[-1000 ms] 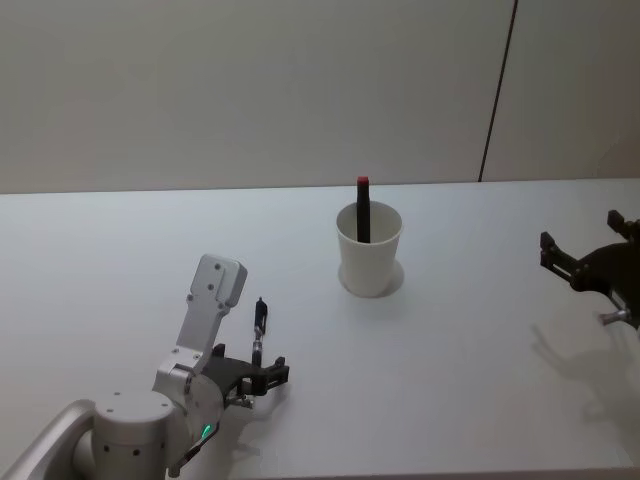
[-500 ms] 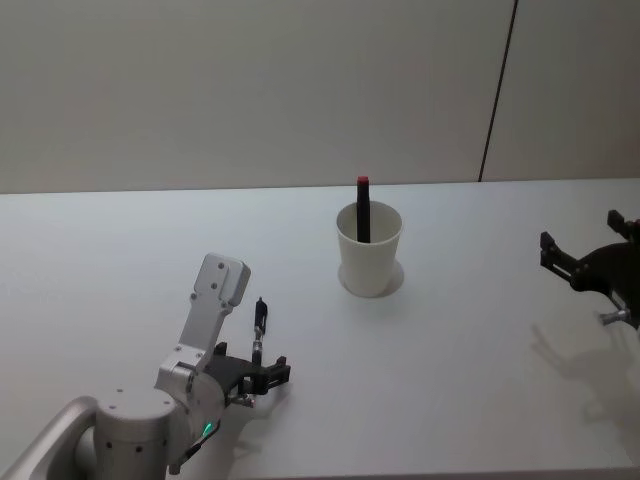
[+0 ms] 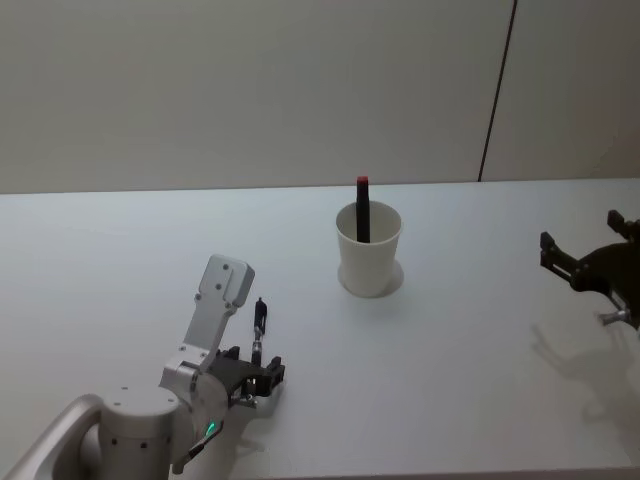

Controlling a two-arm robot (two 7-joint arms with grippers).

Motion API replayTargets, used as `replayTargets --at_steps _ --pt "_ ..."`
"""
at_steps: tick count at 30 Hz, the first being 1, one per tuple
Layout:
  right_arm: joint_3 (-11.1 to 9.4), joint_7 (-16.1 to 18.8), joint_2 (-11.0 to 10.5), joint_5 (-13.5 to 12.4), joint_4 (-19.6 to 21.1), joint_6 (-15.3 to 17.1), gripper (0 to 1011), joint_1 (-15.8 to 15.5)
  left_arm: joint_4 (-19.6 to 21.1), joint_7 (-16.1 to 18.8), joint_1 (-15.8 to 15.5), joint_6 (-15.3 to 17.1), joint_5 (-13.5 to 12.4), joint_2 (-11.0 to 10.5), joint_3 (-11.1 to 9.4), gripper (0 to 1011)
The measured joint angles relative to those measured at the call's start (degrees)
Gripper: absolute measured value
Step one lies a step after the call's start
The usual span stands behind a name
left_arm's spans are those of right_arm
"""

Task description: Place the pen into the pen holder.

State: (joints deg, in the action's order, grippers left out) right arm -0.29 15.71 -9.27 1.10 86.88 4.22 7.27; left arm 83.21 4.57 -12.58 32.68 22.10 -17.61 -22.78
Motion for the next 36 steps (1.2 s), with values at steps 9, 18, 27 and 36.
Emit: replayTargets --at_steps 9,18,27,36 --pt "0.0 0.0 0.0 0.0 0.0 0.0 1002 0.0 -0.8 -0.8 -0.33 -0.09 -0.27 0.37 0.18 442" --pt "0.0 0.0 0.0 0.0 0.0 0.0 1002 0.0 -1.38 -1.36 -0.47 -0.28 -0.49 0.59 0.36 185" --pt "0.0 0.0 0.0 0.0 0.0 0.0 1002 0.0 -1.61 -1.71 -0.38 -0.81 -0.75 0.68 0.57 131" --pt "0.0 0.0 0.0 0.0 0.0 0.0 1001 0.0 -0.91 -1.58 0.28 -2.7 -1.27 0.36 0.87 131"
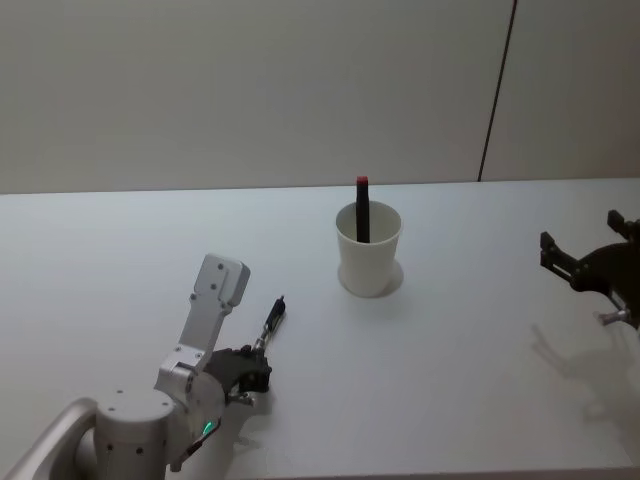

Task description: Place the pen into the pen holder.

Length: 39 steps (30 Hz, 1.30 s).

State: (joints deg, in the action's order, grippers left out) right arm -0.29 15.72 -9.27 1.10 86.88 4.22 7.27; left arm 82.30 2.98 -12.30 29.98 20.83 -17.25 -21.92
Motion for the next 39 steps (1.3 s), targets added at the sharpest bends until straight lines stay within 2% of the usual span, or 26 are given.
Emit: replayTargets --at_steps 8,20,29,36,39 --pt "0.0 0.0 0.0 0.0 0.0 0.0 1002 0.0 1.75 0.51 0.98 -3.61 -1.11 -0.8 0.42 131" --pt "0.0 0.0 0.0 0.0 0.0 0.0 1002 0.0 5.3 0.08 2.59 -10.97 -3.76 -2.62 1.35 131" --pt "0.0 0.0 0.0 0.0 0.0 0.0 1002 0.0 6.65 -4.09 2.69 -17.78 -6.12 -3.91 2.13 131" --pt "0.0 0.0 0.0 0.0 0.0 0.0 1002 0.0 6.47 -8.71 1.66 -23.02 -7.82 -4.31 2.56 131" --pt "0.0 0.0 0.0 0.0 0.0 0.0 1002 0.0 5.82 -11.82 0.8 -26.22 -8.71 -4.32 2.72 131"
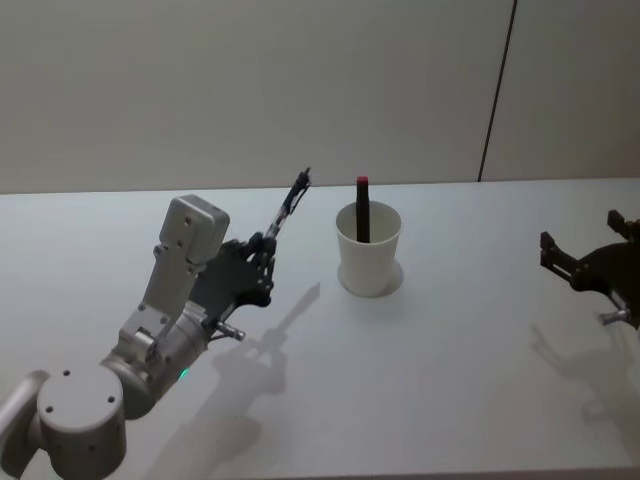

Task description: Place the pen into the pen holder.

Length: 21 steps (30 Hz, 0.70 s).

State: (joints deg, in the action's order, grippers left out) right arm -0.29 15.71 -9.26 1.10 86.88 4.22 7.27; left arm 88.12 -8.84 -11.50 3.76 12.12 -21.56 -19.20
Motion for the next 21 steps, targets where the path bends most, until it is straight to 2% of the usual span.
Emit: replayTargets --at_steps 11,15,17,19,21 --pt "0.0 0.0 0.0 0.0 0.0 0.0 1002 0.0 -2.68 -8.72 -3.08 -7.67 -1.32 0.88 0.1 131" --pt "0.0 0.0 0.0 0.0 0.0 0.0 1002 0.0 -3.98 -11.79 -4.25 -10.02 -1.47 1.45 -0.07 131" --pt "0.0 0.0 0.0 0.0 0.0 0.0 1001 0.0 -5.18 -14.48 -5.34 -11.84 -1.5 2.04 -0.3 131" --pt "0.0 0.0 0.0 0.0 0.0 0.0 1002 0.0 -5.48 -15.09 -5.61 -12.25 -1.5 2.19 -0.36 131" --pt "0.0 0.0 0.0 0.0 0.0 0.0 1002 0.0 -6.77 -17.72 -6.81 -13.86 -1.5 2.9 -0.66 131"
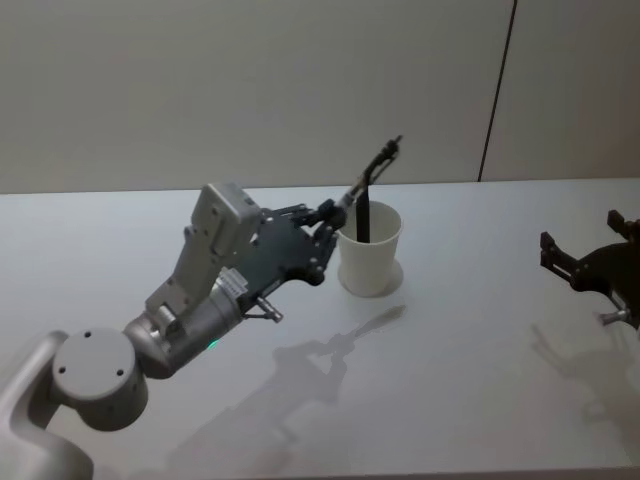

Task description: Place the pen into the pen holder.

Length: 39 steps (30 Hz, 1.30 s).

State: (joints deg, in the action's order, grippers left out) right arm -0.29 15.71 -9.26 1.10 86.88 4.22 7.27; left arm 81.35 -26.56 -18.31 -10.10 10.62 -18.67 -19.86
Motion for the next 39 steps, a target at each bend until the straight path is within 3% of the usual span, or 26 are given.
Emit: replayTargets --at_steps 17,39 --pt "0.0 0.0 0.0 0.0 0.0 0.0 1001 0.0 -7.11 -9.14 -5.53 -4.33 -0.22 3.98 -1.98 131" --pt "0.0 0.0 0.0 0.0 0.0 0.0 1001 0.0 -11.74 -15.79 -8.34 -5.0 0.9 6.41 -4.0 131"
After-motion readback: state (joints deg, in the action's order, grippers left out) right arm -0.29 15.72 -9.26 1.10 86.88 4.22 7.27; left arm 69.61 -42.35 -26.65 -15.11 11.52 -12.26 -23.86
